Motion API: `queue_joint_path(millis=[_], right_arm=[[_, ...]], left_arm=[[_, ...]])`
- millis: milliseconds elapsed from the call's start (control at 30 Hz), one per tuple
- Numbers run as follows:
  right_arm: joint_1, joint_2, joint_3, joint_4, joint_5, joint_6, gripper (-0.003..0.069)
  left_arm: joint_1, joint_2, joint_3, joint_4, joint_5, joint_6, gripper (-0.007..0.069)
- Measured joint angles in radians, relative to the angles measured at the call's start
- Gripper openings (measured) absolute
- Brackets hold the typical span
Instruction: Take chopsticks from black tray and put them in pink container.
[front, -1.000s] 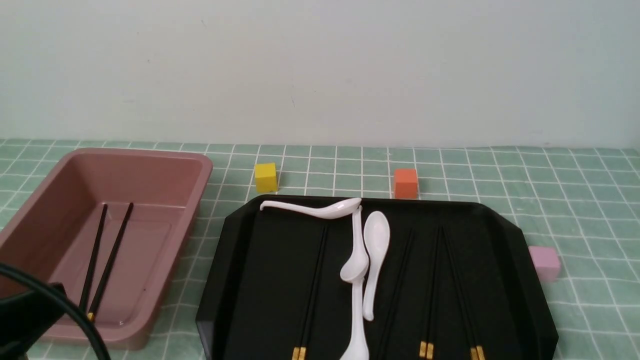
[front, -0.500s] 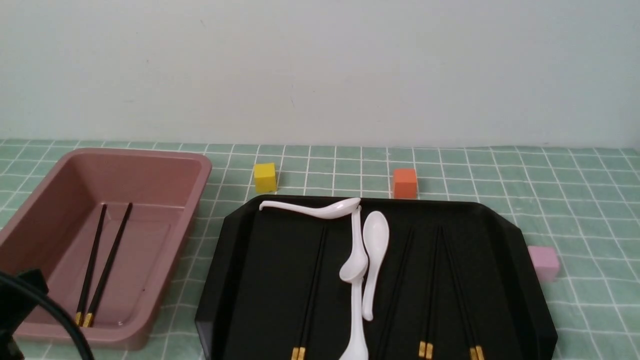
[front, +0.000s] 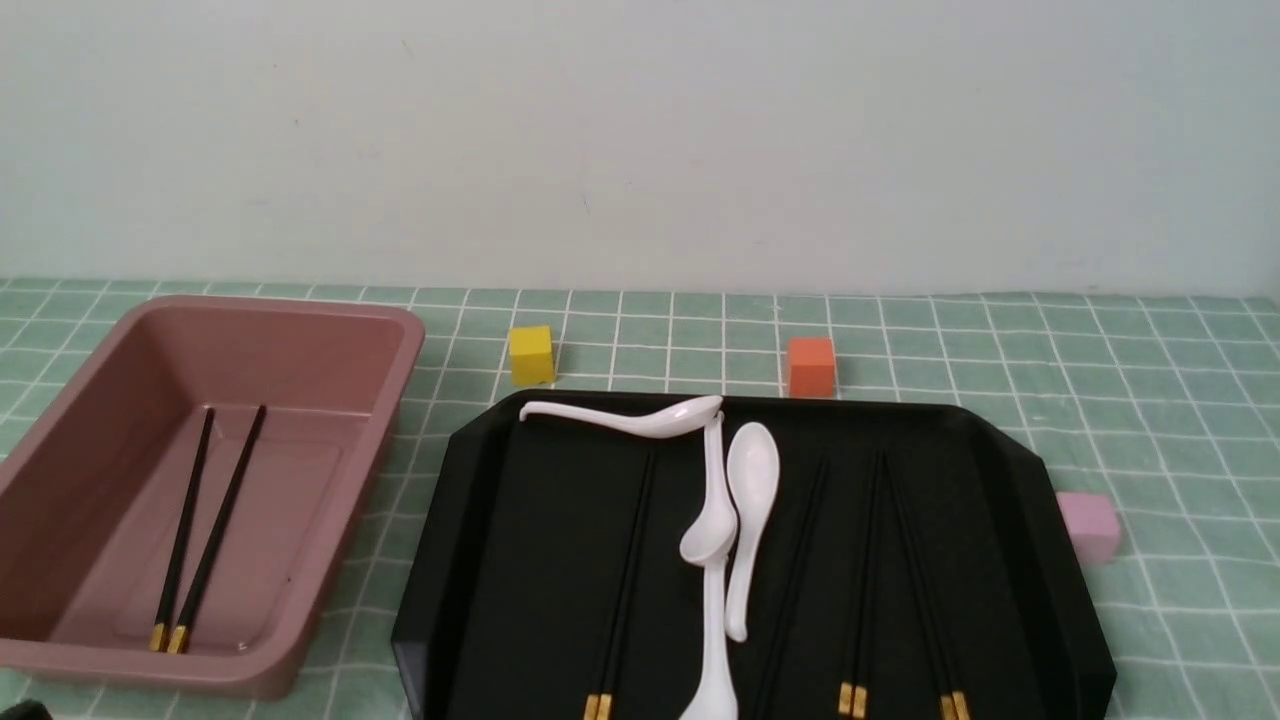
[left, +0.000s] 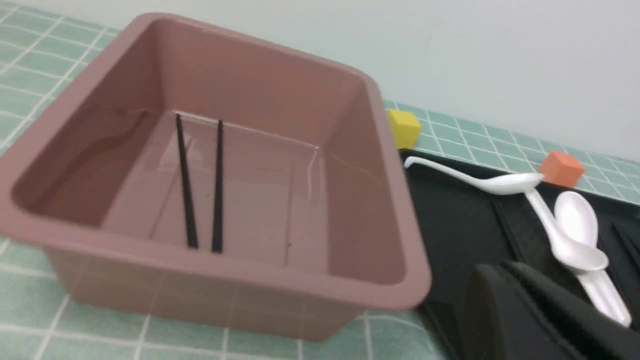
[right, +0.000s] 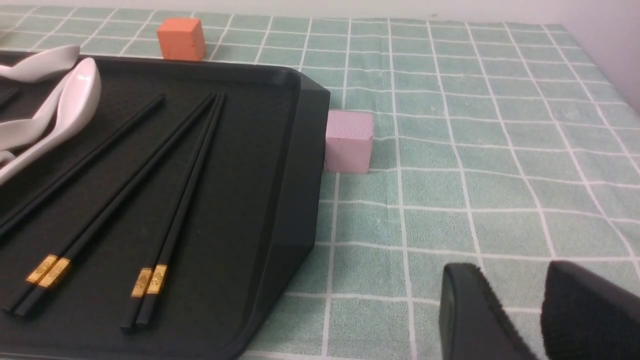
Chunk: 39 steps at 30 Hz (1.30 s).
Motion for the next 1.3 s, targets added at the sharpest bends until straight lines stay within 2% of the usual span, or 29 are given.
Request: queue_joint_path(millis=[67,200,400,767,1033,1300], right_arm=[[0.0,0.0,0.0,0.0,0.0,0.0,0.024],[0.0,0.0,0.0,0.0,0.0,0.0,0.024],[0.0,0.0,0.0,0.0,0.0,0.0,0.024],[0.0,0.0,0.0,0.0,0.0,0.0,0.024],[0.0,0.0,0.0,0.0,0.0,0.0,0.024],[0.0,0.0,0.0,0.0,0.0,0.0,0.024]], left_arm=[[-0.001,-0.005,0.041,0.039,-0.002,-0.053,-0.0012],[-0.001,-0.006,0.056,0.057,0.009,-0.081,-0.0011],[-0.001,-0.006,0.059,0.081,0.081,-0.081,-0.0004],[-0.001,-0.006,0.059,0.083,0.091,-0.059,0.0005],[0.072,-0.006,0.059,0.084,0.091,-0.046,0.0018],[0.078,-0.006,0.059,0.084,0.091,-0.046,0.0025]])
